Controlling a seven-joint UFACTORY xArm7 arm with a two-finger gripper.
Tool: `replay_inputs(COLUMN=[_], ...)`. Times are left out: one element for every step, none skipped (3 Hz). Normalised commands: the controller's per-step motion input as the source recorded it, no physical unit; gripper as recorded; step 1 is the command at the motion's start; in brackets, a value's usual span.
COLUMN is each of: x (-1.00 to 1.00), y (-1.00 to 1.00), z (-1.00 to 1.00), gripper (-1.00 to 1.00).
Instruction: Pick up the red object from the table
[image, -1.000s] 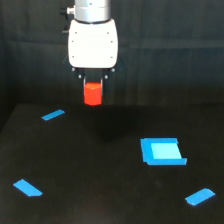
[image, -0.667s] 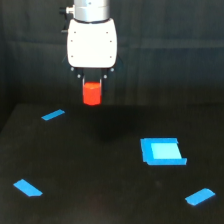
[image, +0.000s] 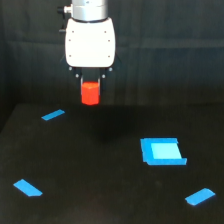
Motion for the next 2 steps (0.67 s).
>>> replay_inputs(x=[-0.05,0.00], y=[-0.09,-0.01], z=[0.13,0.06], gripper=[-1.00,-0.97])
